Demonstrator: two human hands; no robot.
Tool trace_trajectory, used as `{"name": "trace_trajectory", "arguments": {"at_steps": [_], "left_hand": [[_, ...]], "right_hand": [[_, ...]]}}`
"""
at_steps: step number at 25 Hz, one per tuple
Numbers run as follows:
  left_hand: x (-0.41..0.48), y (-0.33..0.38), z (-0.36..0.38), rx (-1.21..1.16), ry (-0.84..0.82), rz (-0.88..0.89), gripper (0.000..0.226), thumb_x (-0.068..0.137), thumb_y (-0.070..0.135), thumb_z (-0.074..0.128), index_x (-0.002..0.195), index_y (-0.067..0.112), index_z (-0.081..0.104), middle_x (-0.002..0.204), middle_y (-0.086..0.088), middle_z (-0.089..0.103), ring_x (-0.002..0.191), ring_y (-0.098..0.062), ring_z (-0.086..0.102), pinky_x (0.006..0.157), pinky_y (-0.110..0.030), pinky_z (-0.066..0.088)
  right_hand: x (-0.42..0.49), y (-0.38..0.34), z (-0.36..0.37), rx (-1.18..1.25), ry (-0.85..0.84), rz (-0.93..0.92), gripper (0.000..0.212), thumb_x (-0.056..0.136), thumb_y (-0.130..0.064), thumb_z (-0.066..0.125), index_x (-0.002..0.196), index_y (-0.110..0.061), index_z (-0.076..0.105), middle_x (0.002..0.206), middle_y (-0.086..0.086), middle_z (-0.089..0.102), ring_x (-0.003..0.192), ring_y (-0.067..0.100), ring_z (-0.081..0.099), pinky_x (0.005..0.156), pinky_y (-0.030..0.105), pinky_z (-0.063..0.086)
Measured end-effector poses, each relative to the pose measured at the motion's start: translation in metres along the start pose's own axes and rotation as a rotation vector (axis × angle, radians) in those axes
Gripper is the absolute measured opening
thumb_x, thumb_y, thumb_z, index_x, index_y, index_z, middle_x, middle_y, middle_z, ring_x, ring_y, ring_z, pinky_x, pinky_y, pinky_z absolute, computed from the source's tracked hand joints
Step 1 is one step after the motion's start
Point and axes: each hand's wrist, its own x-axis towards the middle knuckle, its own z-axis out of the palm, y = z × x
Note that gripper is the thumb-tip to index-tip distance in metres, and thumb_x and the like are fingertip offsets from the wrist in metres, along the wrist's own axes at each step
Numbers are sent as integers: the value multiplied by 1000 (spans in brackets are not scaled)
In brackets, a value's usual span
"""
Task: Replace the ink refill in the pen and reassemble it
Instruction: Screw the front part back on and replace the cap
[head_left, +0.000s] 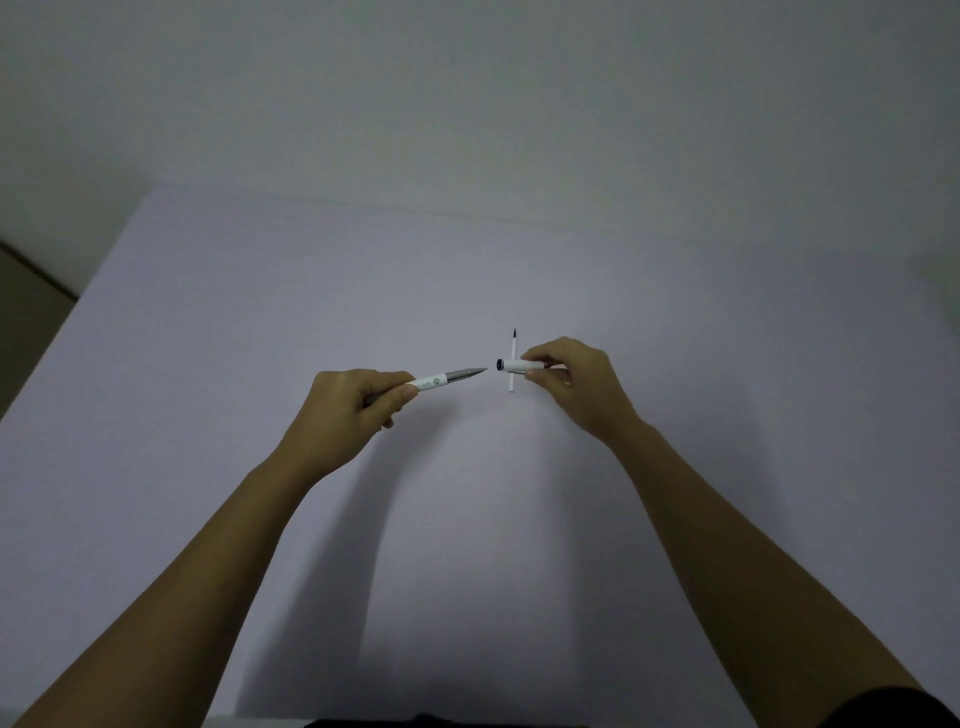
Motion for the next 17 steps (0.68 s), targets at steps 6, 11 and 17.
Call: {"name": "trace_trajectory", "arguments": {"at_steps": [6,11,17], "left_hand": [[8,11,3,16,25,46,16,89,31,57,92,25,71,65,-4,69,65,1,63,55,-22,48],[8,14,2,6,31,34,16,89,31,57,92,26,72,65,-4,69,64,-1,63,55,-23,49],[9,20,7,-7,-16,57,18,90,30,56,82,20,70,63,-8,66,61,-1,63,54,-14,45]], "right_hand": [[4,-17,-22,-20,-3,-142,14,81,-6,68,95,-5,68,88,9,69,76,15,56,69,6,36],[0,-26,-24,-42,-21,-207,15,82,-7,66,97,-6,68,88,10,69,77,12,55,72,8,39],[-1,-38,-21,-27,-73,-282,12,85,-10,62,96,-10,69,85,2,67,77,11,56,74,19,45]]}}
